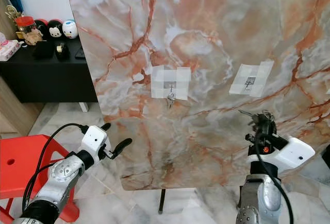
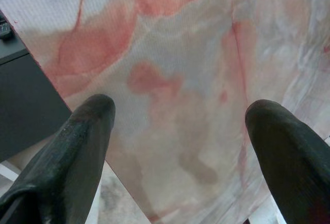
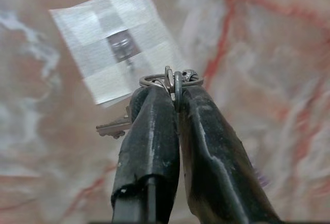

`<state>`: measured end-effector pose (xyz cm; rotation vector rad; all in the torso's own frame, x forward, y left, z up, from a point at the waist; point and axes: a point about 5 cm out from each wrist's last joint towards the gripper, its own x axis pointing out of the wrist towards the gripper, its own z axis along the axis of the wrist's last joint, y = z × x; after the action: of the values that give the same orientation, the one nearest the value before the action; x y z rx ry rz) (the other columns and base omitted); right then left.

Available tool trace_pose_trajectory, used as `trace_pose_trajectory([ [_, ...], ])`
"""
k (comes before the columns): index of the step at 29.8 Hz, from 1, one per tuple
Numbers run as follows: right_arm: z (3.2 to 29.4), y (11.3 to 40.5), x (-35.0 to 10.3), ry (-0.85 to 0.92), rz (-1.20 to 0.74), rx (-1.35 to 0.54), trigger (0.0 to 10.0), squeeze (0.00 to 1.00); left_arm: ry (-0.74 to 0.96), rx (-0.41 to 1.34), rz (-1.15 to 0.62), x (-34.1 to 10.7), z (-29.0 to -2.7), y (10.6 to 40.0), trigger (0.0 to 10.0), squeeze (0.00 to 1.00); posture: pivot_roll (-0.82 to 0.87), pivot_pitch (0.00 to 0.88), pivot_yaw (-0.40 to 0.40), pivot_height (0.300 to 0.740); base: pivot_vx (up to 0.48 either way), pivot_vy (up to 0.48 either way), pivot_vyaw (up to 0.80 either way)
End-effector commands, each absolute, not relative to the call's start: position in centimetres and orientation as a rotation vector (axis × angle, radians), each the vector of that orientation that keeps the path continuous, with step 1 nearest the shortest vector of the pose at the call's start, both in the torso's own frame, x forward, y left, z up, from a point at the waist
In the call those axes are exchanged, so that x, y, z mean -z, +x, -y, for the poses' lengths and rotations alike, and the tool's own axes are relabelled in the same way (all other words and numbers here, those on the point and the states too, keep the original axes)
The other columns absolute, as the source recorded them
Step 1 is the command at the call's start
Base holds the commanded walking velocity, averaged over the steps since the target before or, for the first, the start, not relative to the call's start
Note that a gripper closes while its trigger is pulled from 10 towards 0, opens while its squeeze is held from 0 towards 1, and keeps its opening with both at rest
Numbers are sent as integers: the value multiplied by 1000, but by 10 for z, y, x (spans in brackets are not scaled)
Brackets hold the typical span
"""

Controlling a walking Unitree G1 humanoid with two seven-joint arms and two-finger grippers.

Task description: Hang keys on a hook

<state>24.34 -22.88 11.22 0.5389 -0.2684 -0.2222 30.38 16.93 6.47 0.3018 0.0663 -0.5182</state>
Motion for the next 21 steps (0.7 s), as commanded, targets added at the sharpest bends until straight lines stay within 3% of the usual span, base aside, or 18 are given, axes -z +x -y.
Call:
trace_pose_trajectory([
  [1,237,240,-115,573,293,239,10000,0,324,534,-39,-70,-165,308,10000,949,0,0,-64,740,0,0,0],
  [3,243,238,-109,736,321,288,10000,0,321,534,-36,-70,-164,308,10000,945,0,0,-61,740,0,0,0],
  [7,242,238,-102,864,339,286,10000,0,323,538,-37,-69,-163,308,10000,949,-2,0,-60,740,0,0,0],
  [14,244,246,-95,950,357,338,10000,0,332,541,-32,-70,-163,310,10000,945,5,0,-58,740,0,0,0],
  [15,245,249,-96,1054,389,359,10000,0,334,540,-31,-71,-164,310,10000,945,9,0,-58,740,0,0,0],
  [16,250,250,-99,1268,480,401,10000,0,334,538,-30,-71,-164,310,10000,949,10,0,-57,740,0,0,0],
  [17,253,251,-100,1335,519,410,10000,0,335,537,-30,-71,-165,310,10000,945,10,0,-57,740,0,0,0],
  [21,247,261,-103,1413,522,334,10000,0,340,538,-34,-70,-165,309,10000,949,10,0,-56,740,0,0,0],
])
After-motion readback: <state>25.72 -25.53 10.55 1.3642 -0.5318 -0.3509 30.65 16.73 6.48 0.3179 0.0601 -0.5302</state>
